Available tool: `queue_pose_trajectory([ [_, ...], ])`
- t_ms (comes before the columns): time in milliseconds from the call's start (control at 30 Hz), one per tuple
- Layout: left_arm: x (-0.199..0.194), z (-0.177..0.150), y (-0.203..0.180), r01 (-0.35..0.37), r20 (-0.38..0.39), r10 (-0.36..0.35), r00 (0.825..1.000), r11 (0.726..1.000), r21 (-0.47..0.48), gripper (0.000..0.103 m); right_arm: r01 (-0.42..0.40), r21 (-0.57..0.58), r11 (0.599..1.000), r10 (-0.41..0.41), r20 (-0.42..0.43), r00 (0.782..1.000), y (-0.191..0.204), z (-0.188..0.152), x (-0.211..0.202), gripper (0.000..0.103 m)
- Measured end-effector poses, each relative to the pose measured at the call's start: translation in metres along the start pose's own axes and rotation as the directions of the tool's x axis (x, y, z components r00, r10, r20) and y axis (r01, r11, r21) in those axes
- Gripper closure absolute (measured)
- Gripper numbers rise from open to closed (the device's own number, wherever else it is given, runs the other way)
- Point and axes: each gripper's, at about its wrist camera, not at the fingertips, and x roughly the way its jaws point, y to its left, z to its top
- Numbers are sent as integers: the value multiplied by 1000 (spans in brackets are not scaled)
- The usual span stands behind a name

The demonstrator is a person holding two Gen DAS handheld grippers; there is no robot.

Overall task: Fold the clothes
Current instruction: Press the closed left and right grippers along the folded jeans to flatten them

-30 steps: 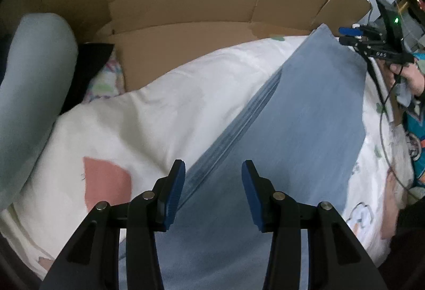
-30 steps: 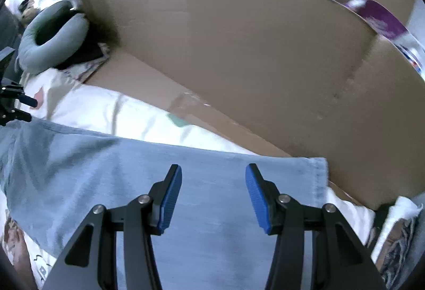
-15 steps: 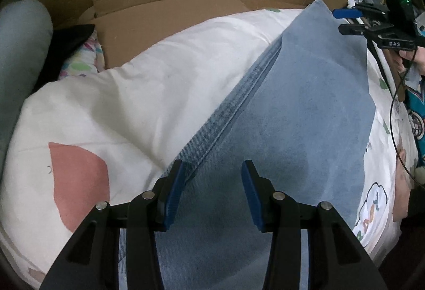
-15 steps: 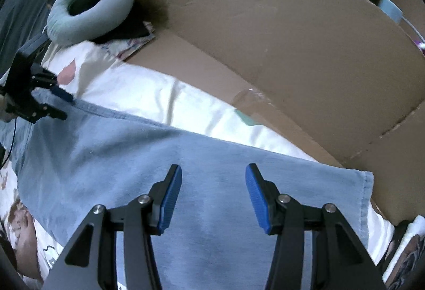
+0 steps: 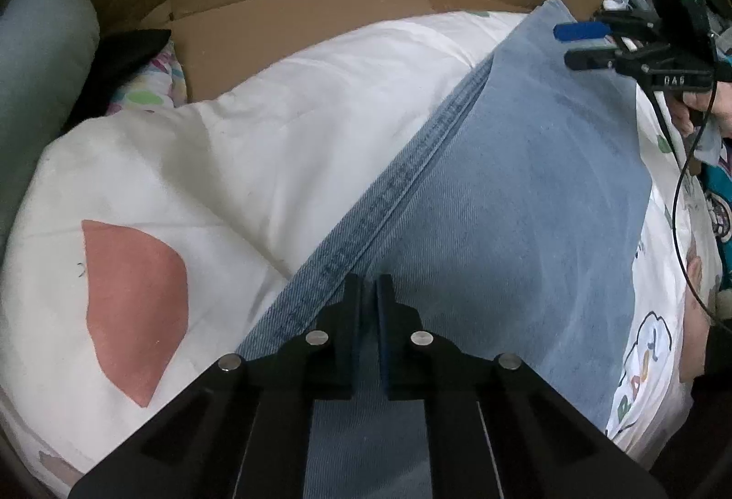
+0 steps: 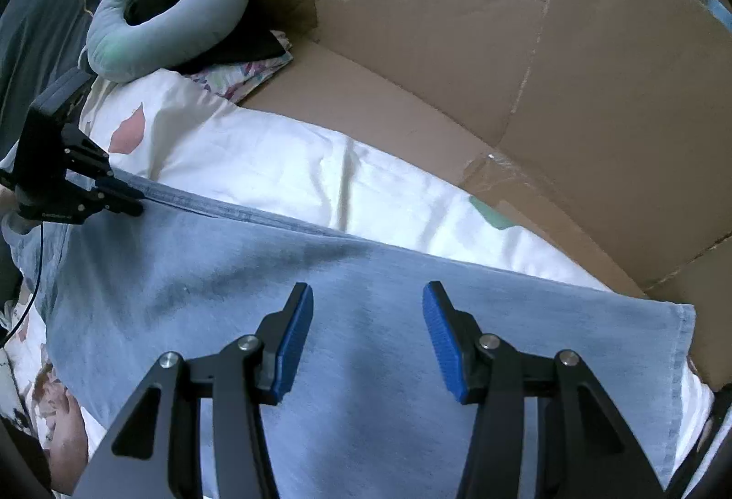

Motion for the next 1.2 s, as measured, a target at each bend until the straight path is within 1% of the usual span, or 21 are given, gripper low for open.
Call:
queue_pose_trajectory([
  [233,-18,-7,3,12,66,-10,998,999,-37,99,-37,-39,999,37,-14,999,18,5,12,55],
  [533,-29,-10,0,52,104,-44,994,996,-74,99,-94,-68,993,93,-20,995,27,13,18,55],
  [633,-28,-11,-1,59,111,-50,993,996,-73,99,-115,-86,990,113,-26,993,31,16,21,55],
  [733,-29,-13,0,64,124,-55,991,995,-73,99,-122,-108,987,118,-38,992,38,19,28,55],
  [833,-31,-14,1,72,140,-62,988,995,-72,99,-116,-157,981,109,-50,993,47,23,35,55],
  [933,-36,-14,2,71,159,-58,986,995,-74,99,-118,-187,975,110,-55,992,56,30,42,55],
  [1000,-37,-12,3,58,168,-45,985,995,-76,100,-137,-193,972,127,-67,990,61,35,47,55],
  [1100,-38,-9,5,47,175,-33,984,996,-73,100,-140,-242,960,118,-104,988,75,38,62,55],
  [1200,-35,-8,8,40,174,-27,984,997,-73,100,-149,-236,960,121,-129,984,79,39,74,55],
])
